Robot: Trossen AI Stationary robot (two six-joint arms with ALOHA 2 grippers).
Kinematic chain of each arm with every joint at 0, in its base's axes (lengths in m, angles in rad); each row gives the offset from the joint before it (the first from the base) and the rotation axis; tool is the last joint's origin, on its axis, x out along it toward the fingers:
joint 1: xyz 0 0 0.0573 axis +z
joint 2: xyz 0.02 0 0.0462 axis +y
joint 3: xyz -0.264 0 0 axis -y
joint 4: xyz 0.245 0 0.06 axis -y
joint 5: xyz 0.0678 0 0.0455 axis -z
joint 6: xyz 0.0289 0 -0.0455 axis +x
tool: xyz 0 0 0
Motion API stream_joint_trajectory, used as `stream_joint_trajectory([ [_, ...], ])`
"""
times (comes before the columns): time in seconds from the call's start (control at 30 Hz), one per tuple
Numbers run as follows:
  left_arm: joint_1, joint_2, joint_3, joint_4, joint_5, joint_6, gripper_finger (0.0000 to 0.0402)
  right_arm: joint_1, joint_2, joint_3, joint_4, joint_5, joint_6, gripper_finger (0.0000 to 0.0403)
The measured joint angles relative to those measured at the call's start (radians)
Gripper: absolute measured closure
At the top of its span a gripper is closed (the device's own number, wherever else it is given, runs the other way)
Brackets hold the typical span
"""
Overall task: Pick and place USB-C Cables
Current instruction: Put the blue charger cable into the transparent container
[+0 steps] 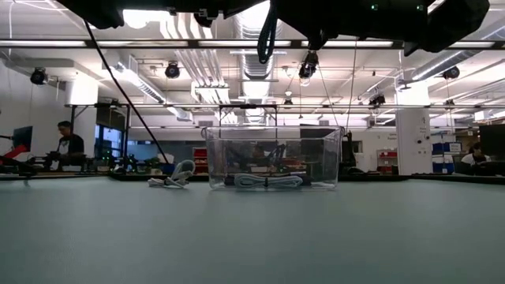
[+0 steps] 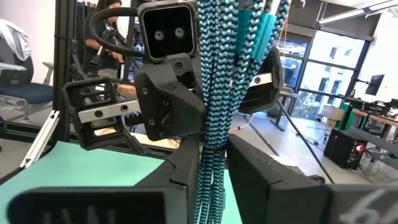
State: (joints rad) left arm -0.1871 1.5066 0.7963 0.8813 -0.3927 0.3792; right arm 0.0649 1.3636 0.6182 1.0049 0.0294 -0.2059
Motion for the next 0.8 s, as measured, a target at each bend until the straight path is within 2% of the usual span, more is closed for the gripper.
stream_joint_trajectory([
  [0.23, 0.0, 0.0, 0.0, 0.0, 0.0, 0.0, 0.0402, -0.002, 0.0, 0.0, 0.002, 0.001, -0.015, 0.0364],
  [0.63, 0.0, 0.0, -0.001, 0.0, 0.003, -0.032, 0.04, -0.001, -0.001, 0.0, -0.005, 0.0, -0.015, 0.0376],
  [0.8, 0.0, 0.0, -0.001, -0.001, 0.02, -0.033, 0.0368, -0.001, -0.002, 0.0, -0.014, -0.003, -0.022, 0.0382],
])
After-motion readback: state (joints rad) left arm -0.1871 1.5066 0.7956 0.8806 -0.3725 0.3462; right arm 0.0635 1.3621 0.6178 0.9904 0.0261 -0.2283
